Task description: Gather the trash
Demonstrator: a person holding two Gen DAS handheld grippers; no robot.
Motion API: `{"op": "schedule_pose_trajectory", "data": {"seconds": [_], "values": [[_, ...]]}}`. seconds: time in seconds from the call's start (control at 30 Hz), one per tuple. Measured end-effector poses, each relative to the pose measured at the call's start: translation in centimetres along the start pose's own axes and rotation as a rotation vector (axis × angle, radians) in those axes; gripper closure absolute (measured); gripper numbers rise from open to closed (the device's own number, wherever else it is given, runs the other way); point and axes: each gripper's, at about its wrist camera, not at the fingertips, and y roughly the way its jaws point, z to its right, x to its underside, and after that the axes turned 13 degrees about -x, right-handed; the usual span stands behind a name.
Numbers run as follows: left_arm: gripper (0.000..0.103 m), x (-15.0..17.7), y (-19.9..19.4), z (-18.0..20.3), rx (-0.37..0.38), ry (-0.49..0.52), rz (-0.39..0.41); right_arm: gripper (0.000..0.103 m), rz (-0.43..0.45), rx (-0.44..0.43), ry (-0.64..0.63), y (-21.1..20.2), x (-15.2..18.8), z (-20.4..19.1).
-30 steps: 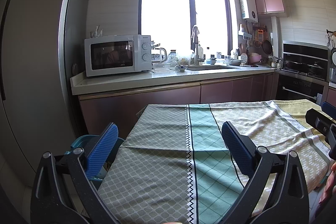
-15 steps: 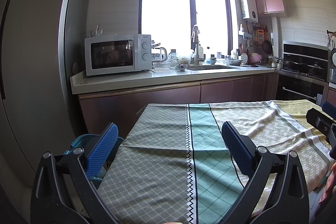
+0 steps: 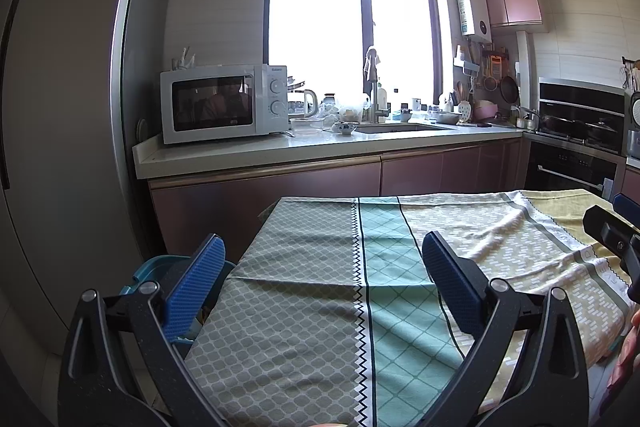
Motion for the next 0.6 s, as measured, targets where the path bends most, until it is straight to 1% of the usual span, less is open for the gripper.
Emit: {"op": "schedule_pose_trajectory", "data": {"seconds": [0.6], "values": [[0.006, 0.05, 0.06, 0.12, 0.002, 0.0, -0.002, 0.007, -0.001, 0.002, 0.002, -0.05, -0.04, 0.09]]}}
